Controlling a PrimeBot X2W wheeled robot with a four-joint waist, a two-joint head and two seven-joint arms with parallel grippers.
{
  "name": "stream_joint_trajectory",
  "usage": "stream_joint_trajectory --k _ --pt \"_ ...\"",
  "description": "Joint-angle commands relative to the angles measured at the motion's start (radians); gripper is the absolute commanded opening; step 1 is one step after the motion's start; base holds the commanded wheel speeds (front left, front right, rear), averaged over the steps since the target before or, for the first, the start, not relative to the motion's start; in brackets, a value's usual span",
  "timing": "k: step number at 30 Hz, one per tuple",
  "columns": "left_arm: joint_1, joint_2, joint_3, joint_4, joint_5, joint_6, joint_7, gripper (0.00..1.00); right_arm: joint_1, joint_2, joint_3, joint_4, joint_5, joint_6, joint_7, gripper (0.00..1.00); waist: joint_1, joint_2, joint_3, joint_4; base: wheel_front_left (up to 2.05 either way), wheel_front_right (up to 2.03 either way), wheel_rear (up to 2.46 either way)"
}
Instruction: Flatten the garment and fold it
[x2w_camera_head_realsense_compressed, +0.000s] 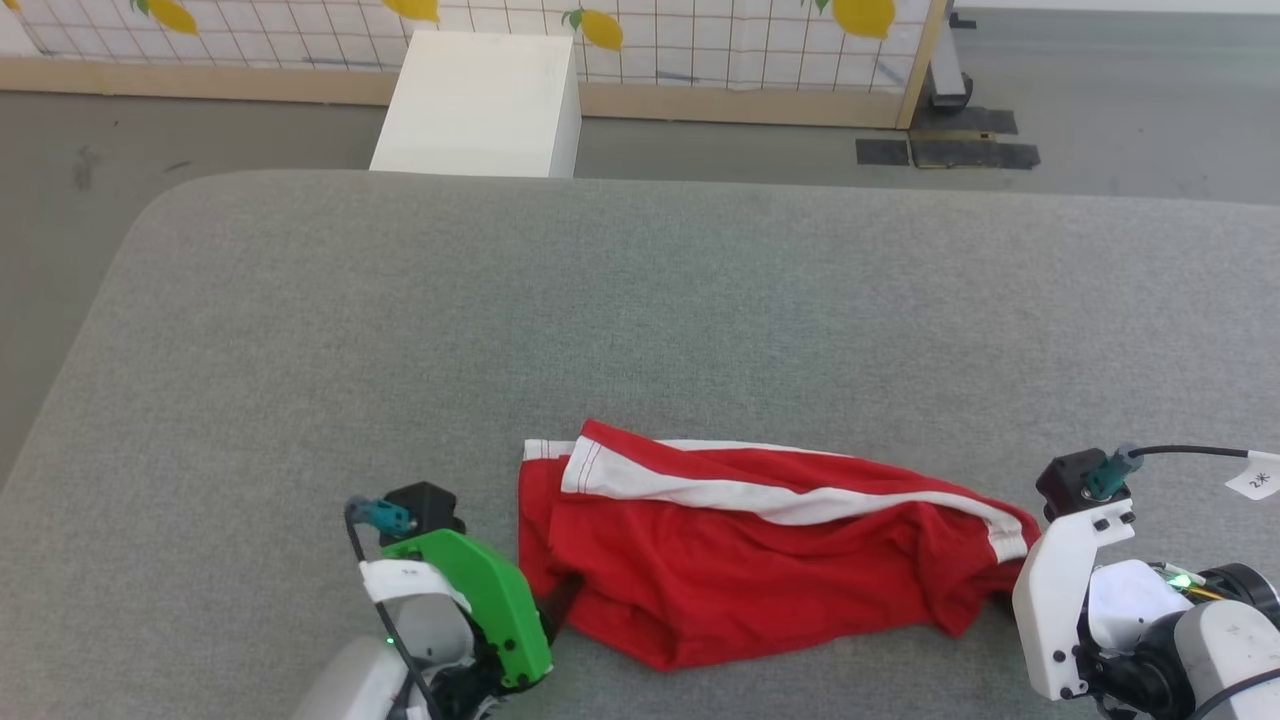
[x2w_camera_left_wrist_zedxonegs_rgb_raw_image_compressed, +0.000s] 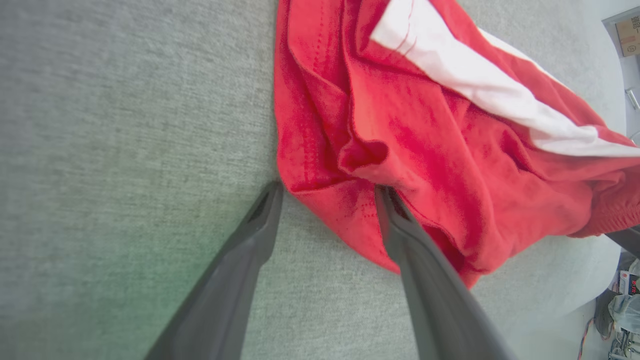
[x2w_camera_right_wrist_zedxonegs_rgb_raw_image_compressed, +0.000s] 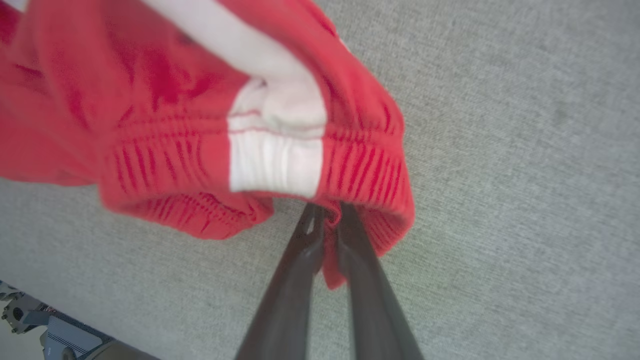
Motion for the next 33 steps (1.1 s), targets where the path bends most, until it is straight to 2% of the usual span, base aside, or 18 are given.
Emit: stream_joint_trajectory --k 1,7,10,14,20,24,27,33 --pt "0.022 0.026 0.005 -0.004 0.008 0.010 0.006 1.00 0.009 0.004 -0.001 0.005 0.003 -0.002 -0.015 1.00 0.0001 0.0000 -0.012 -0.002 0.00 0.00 0.00" --pt "0.035 0.077 0.030 -0.105 0.005 0.031 0.029 1.00 0.021 0.016 -0.023 -0.011 0.021 -0.002 -0.056 1.00 0.0001 0.0000 -0.053 -0.005 0.00 0.00 0.00" --pt "0.037 0.098 0.065 -0.170 0.008 0.042 -0.002 1.00 0.041 0.025 -0.052 -0.047 0.044 -0.002 -0.067 1.00 0.0001 0.0000 -0.070 -0.005 0.00 0.00 0.00" --pt "0.040 0.121 0.126 -0.234 0.057 0.021 -0.158 1.00 0.074 0.033 -0.098 -0.115 0.069 -0.002 -0.065 1.00 0.0001 0.0000 -0.080 -0.011 0.00 0.00 0.00" --pt "0.071 0.151 0.171 -0.240 0.177 -0.072 -0.479 1.00 0.111 0.045 -0.178 -0.201 0.117 -0.002 -0.038 1.00 0.0001 0.0000 -0.073 -0.022 0.00 0.00 0.00" --pt "0.078 0.162 0.164 -0.205 0.280 -0.105 -0.669 1.00 0.103 0.025 -0.210 -0.219 0.121 -0.002 -0.020 1.00 0.0001 0.0000 -0.041 -0.019 0.00 0.00 0.00" --pt "0.078 0.144 0.165 -0.189 0.329 -0.112 -0.725 1.00 0.083 -0.005 -0.188 -0.209 0.122 -0.002 -0.009 1.00 0.0001 0.0000 -0.012 -0.014 0.00 0.00 0.00" --pt "0.070 0.077 0.201 -0.187 0.383 -0.127 -0.742 1.00 0.014 -0.062 -0.103 -0.135 0.161 -0.002 -0.007 1.00 0.0001 0.0000 0.057 0.012 0.00 0.00 0.00"
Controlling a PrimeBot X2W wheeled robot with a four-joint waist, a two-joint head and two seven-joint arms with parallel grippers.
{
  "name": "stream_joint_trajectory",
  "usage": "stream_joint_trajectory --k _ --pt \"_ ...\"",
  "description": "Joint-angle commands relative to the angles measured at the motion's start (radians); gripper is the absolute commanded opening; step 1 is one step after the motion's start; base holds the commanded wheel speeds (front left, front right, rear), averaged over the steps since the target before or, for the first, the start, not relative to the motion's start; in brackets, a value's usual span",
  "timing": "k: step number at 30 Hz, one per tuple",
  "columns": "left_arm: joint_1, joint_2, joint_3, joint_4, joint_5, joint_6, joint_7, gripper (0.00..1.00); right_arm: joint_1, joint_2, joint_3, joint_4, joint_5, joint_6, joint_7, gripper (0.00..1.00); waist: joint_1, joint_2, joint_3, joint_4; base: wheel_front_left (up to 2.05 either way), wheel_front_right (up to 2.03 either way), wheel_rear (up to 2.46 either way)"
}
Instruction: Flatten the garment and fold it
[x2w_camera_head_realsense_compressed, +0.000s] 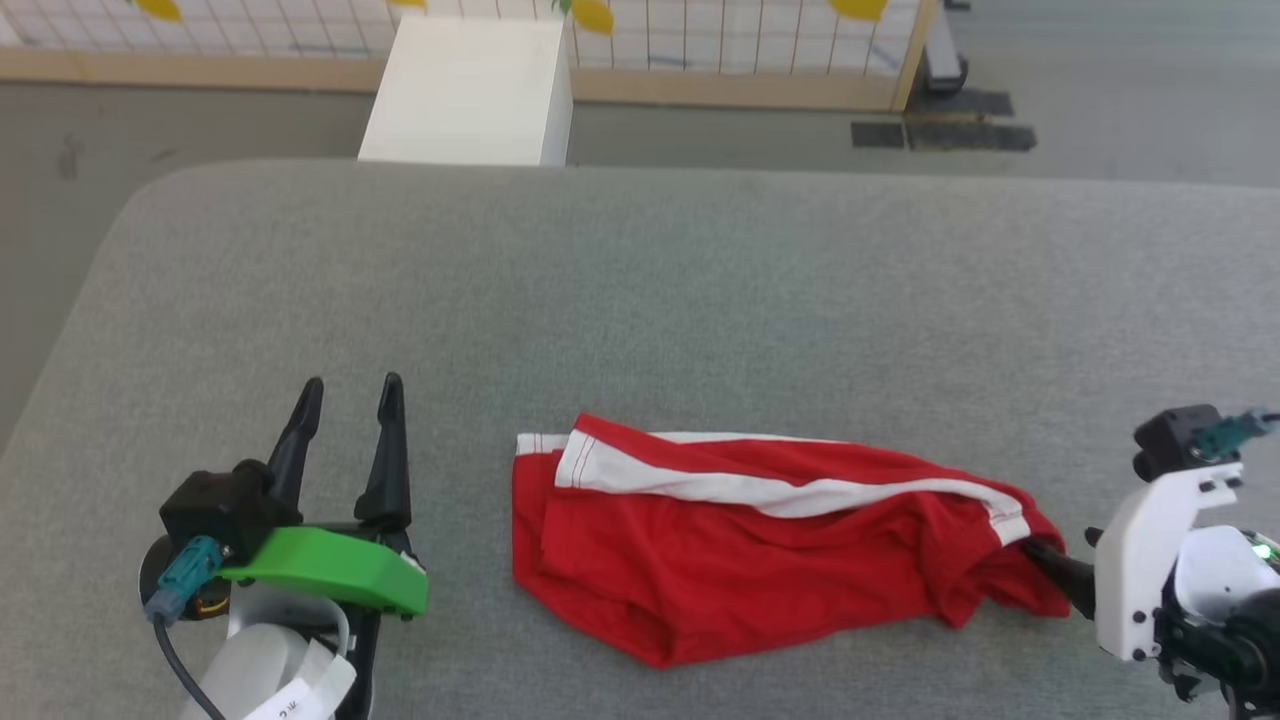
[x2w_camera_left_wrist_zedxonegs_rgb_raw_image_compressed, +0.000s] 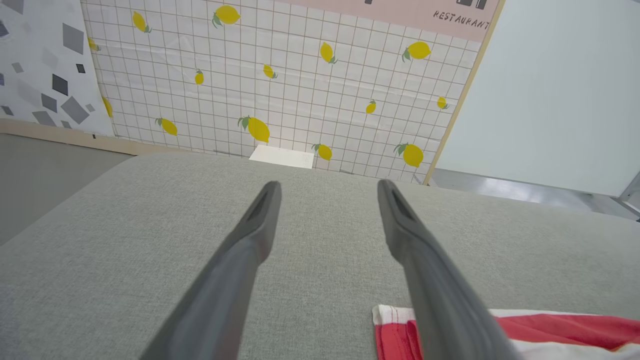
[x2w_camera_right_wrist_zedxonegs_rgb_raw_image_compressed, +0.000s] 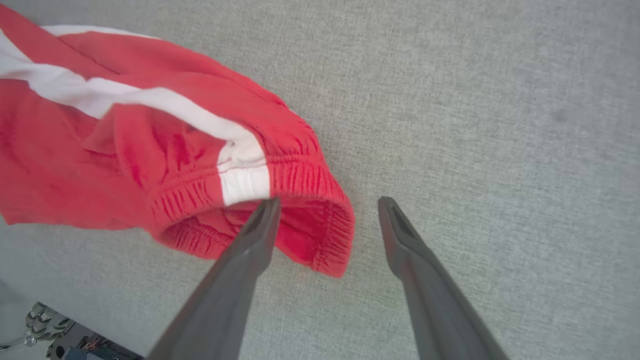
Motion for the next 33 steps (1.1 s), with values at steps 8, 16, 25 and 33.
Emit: stream_joint_trajectory --k 8,16,25,33 --pt "-0.009 -0.073 0.084 -0.019 0.086 -0.059 -0.009 1.00 -0.086 -0.023 0.131 0.110 0.017 -0.002 -0.030 1.00 0.0001 0.0000 0.102 0.048 0.00 0.00 0.00" --pt "-0.008 -0.130 0.148 -0.009 0.149 -0.110 -0.009 1.00 -0.120 -0.022 0.271 0.178 0.076 -0.002 -0.030 1.00 0.0001 0.0000 0.112 0.052 0.00 0.00 0.00" --pt "-0.011 -0.181 0.192 0.019 0.190 -0.161 -0.009 1.00 -0.152 -0.036 0.306 0.214 0.109 -0.002 -0.005 0.00 0.0001 0.0000 0.104 0.051 0.00 0.00 0.00" --pt "0.009 -0.205 0.219 0.034 0.216 -0.187 -0.009 1.00 -0.157 -0.060 0.241 0.212 0.109 -0.002 -0.023 0.00 0.0001 0.0000 0.071 0.041 0.00 0.00 0.00"
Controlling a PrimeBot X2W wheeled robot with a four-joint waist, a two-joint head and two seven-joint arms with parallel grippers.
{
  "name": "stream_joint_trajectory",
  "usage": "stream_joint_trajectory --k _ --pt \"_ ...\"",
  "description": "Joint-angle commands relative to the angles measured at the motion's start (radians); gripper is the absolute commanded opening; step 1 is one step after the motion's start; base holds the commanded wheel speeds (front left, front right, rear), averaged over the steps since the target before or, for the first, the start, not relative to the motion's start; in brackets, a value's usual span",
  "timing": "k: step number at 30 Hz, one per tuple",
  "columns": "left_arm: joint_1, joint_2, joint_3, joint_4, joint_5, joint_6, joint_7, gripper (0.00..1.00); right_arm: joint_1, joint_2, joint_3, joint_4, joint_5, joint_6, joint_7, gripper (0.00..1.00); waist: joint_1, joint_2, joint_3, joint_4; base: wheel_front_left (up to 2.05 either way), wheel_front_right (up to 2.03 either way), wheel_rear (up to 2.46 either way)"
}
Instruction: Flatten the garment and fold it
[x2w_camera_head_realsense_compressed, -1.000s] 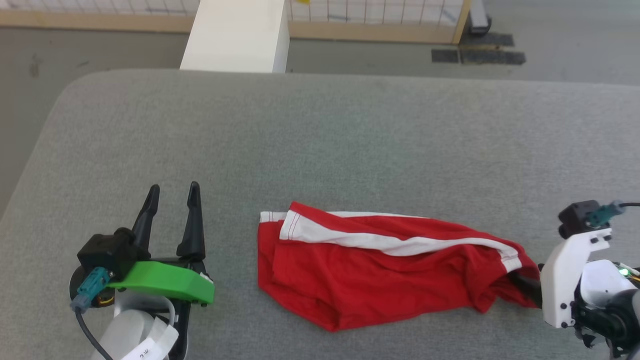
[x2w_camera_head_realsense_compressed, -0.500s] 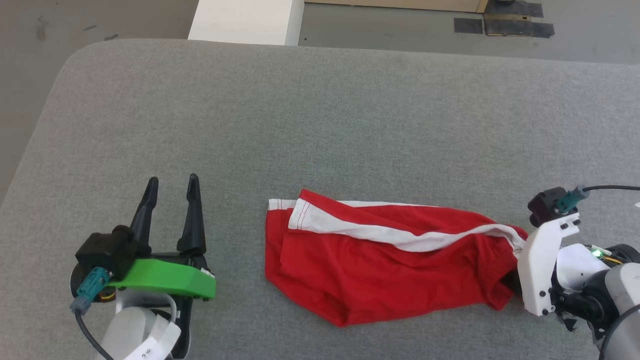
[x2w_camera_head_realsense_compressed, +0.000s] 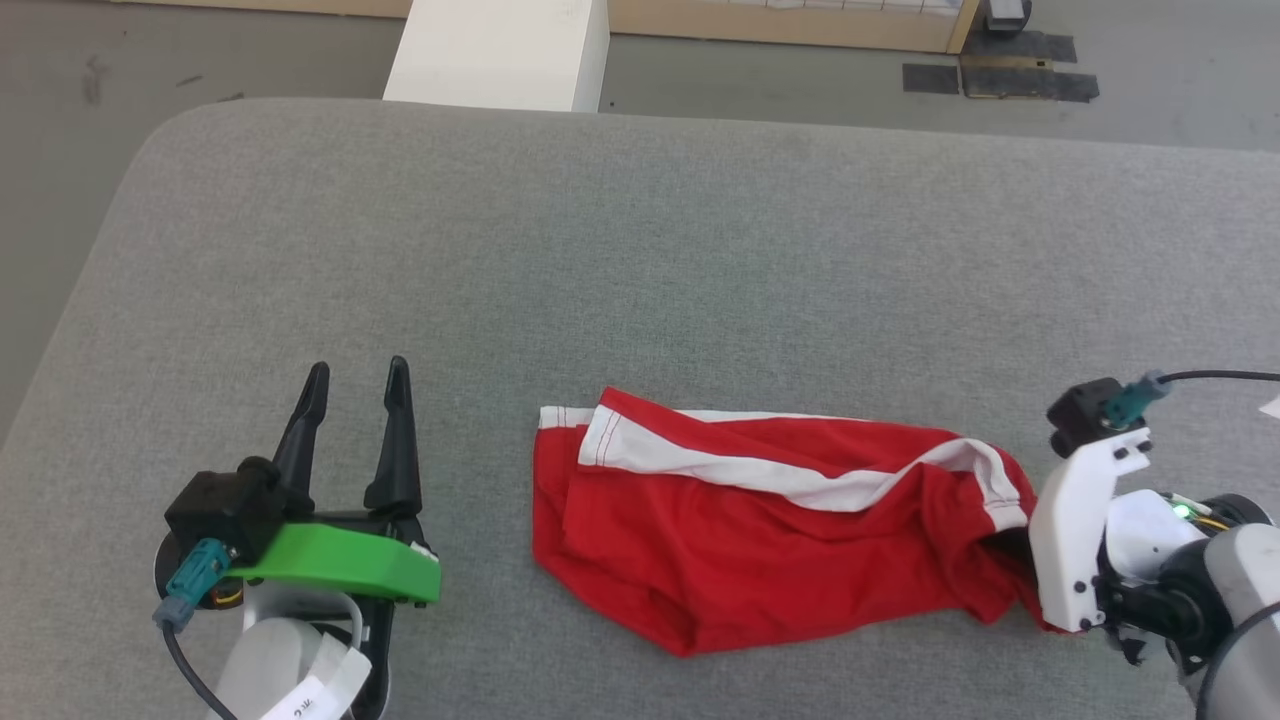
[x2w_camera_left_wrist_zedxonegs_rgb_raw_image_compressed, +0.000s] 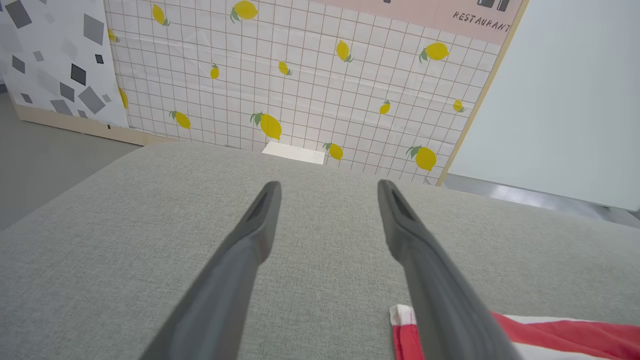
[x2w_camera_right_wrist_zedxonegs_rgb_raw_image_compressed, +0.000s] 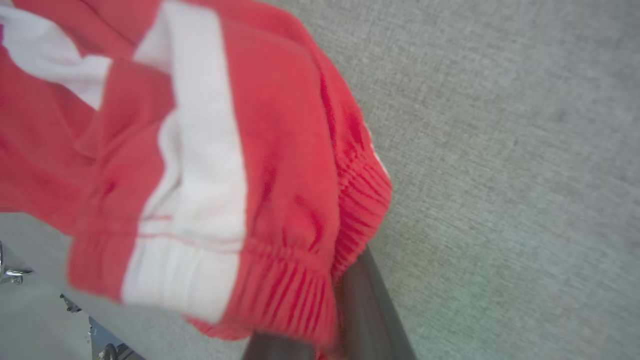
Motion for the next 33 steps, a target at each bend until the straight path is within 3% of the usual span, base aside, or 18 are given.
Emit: stream_joint_trajectory --k 1,10,17,23,28,33 --pt "0.011 -0.007 0.004 0.003 0.015 -0.007 -0.007 1.00 0.021 -0.007 -0.014 0.015 0.004 -0.002 0.004 0.00 0.0000 0.0000 -0.009 -0.003 0.00 0.00 0.00" --pt "0.025 -0.017 0.014 0.012 0.041 -0.023 -0.007 1.00 0.051 -0.083 -0.187 0.042 -0.071 -0.002 0.074 0.00 0.0000 0.0000 -0.027 -0.011 0.00 0.00 0.00" --pt "0.036 -0.021 0.017 0.021 0.056 -0.029 -0.007 1.00 0.055 -0.079 -0.282 0.048 -0.166 -0.002 0.151 0.00 0.0000 0.0000 -0.037 -0.015 0.00 0.00 0.00" --pt "0.051 -0.020 0.013 0.042 0.071 -0.032 -0.007 1.00 0.072 -0.090 -0.245 -0.066 -0.206 -0.002 0.282 0.00 0.0000 0.0000 -0.060 -0.023 0.00 0.00 0.00" --pt "0.060 -0.018 0.009 0.053 0.084 -0.032 -0.007 1.00 0.076 -0.113 -0.170 -0.259 -0.175 -0.002 0.445 0.00 0.0000 0.0000 -0.071 -0.033 0.00 0.00 0.00" --pt "0.056 -0.023 0.005 0.059 0.087 -0.033 -0.007 1.00 0.055 -0.097 -0.098 -0.414 -0.134 -0.002 0.532 0.00 0.0000 0.0000 -0.067 -0.030 0.00 0.00 0.00"
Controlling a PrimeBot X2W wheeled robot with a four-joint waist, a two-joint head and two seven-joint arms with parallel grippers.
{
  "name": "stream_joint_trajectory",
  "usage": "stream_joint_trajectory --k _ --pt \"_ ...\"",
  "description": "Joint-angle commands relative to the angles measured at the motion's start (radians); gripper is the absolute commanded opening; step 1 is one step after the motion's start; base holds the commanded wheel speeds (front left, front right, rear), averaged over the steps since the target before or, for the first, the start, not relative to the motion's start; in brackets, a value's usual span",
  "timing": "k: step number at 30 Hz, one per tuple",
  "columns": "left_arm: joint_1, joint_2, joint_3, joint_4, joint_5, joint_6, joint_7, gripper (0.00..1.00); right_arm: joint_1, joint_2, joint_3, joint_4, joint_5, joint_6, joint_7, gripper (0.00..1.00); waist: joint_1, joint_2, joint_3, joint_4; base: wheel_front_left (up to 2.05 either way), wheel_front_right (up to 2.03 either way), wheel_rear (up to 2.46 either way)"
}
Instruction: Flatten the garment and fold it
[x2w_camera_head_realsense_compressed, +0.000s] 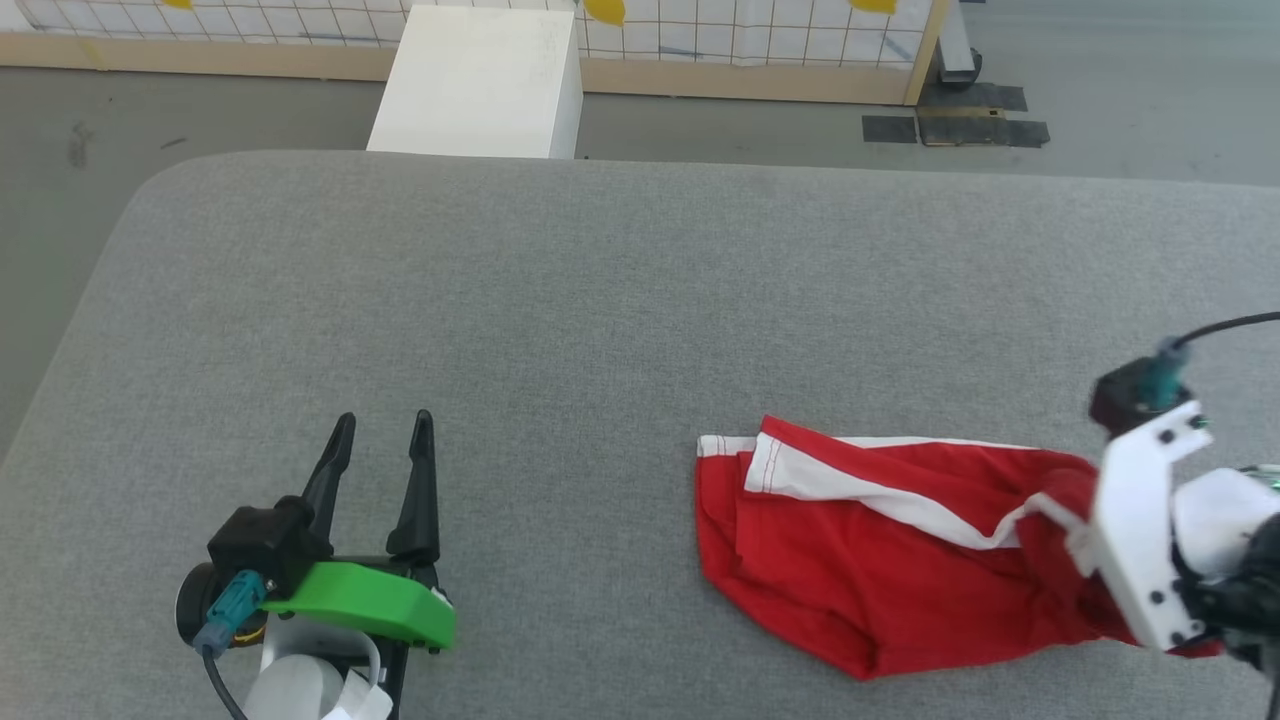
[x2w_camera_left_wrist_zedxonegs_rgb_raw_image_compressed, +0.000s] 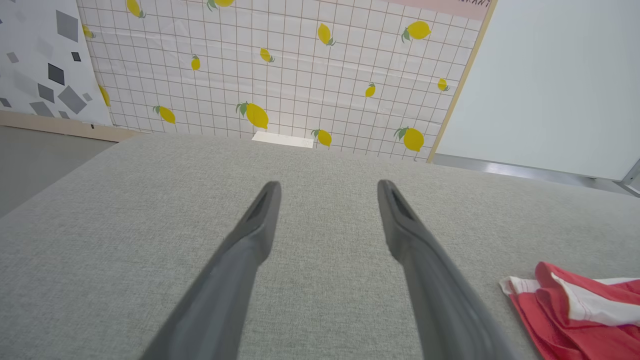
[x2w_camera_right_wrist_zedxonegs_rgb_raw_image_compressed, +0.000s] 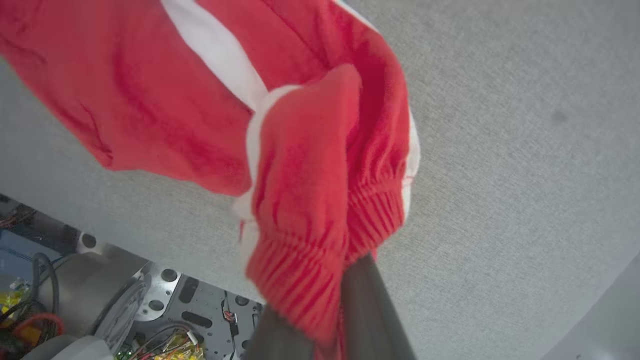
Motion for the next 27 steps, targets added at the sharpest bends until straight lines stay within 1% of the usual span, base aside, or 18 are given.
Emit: stream_joint_trajectory --k 1,5,9,14,18,21,22,27 --pt "0.009 -0.005 0.000 0.003 0.015 -0.006 -0.005 1.00 -0.017 0.018 0.024 -0.024 0.014 -0.002 0.015 0.00 0.0000 -0.0001 0.005 0.004 0.00 0.00 0.00" --pt "-0.002 -0.010 -0.004 0.004 0.011 -0.007 -0.005 1.00 -0.062 0.070 0.105 -0.049 0.021 -0.002 0.015 0.00 0.0000 -0.0001 0.020 0.016 0.00 0.00 0.00" --pt "-0.013 -0.014 -0.004 0.006 0.007 -0.008 -0.005 1.00 -0.111 0.129 0.183 -0.002 0.009 -0.002 -0.027 0.00 0.0000 -0.0001 0.038 0.033 0.00 0.00 0.00" --pt "-0.022 -0.017 -0.002 0.007 0.004 -0.010 -0.005 1.00 -0.158 0.211 0.254 0.113 -0.010 -0.002 -0.109 0.00 0.0000 -0.0001 0.056 0.050 0.00 0.00 0.00" --pt "-0.027 -0.020 0.000 0.009 0.003 -0.011 -0.005 1.00 -0.188 0.268 0.284 0.209 -0.041 -0.002 -0.177 0.00 0.0000 -0.0001 0.069 0.056 0.00 0.00 0.00" --pt "-0.029 -0.022 0.000 0.009 0.003 -0.011 -0.005 1.00 -0.207 0.298 0.303 0.277 -0.066 -0.002 -0.223 0.00 0.0000 -0.0001 0.076 0.058 0.00 0.00 0.00" --pt "-0.032 -0.024 -0.001 0.008 0.002 -0.012 -0.005 1.00 -0.222 0.328 0.314 0.348 -0.088 -0.002 -0.273 0.00 0.0000 -0.0001 0.083 0.058 0.00 0.00 0.00" --pt "-0.037 -0.028 -0.007 0.009 0.003 -0.013 -0.005 1.00 -0.234 0.361 0.339 0.443 -0.098 -0.002 -0.320 0.00 0.0000 -0.0001 0.090 0.059 0.00 0.00 0.00"
